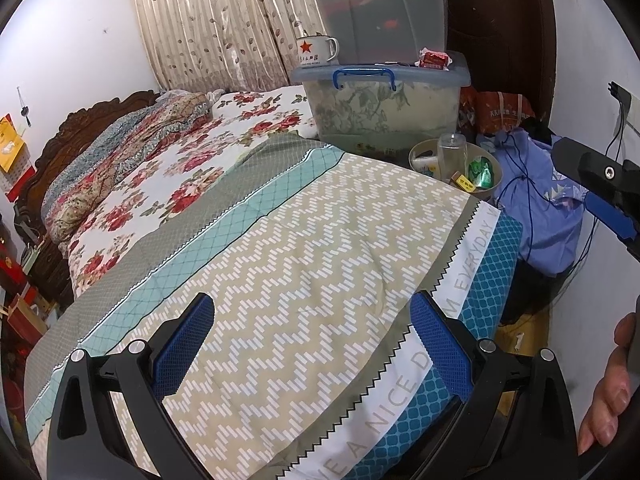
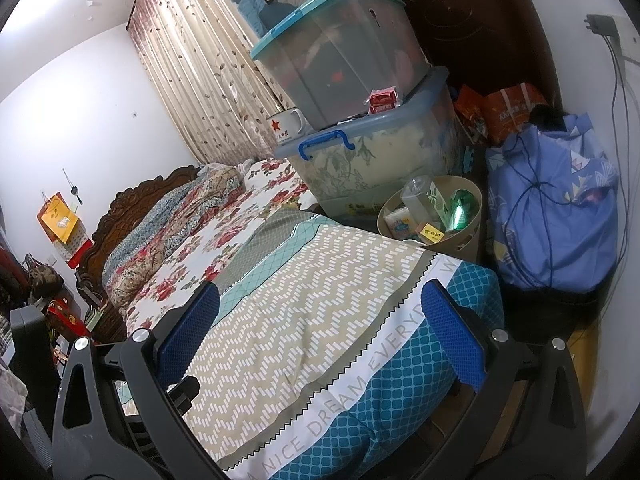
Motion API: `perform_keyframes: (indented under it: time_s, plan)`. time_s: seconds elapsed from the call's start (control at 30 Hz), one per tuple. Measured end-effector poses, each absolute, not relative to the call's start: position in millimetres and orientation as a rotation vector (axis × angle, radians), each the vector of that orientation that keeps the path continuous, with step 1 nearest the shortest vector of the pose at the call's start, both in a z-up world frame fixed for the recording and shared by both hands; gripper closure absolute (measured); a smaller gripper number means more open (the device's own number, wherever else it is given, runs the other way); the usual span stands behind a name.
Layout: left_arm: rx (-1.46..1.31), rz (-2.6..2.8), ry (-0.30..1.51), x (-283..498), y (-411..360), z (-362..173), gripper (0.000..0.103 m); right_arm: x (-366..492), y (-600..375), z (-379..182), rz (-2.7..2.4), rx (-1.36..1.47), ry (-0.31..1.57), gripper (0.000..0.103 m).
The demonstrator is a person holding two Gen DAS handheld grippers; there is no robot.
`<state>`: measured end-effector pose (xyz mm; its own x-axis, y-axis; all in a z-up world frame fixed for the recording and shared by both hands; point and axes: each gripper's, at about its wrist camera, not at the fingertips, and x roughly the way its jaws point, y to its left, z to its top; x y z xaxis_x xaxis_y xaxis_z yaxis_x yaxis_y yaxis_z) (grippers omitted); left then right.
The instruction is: Collect trash
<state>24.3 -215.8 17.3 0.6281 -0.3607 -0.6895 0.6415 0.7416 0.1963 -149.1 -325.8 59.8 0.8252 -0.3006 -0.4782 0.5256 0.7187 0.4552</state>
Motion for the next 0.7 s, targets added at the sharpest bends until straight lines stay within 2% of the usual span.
perform_keyframes:
  time_s: [0.7]
  plan:
    - [0.468, -0.602, 0.679, 23.5, -214.3, 12.3, 0.008, -149.2, -325.5, 58.6, -0.47, 0.617, 0.392, 0.003]
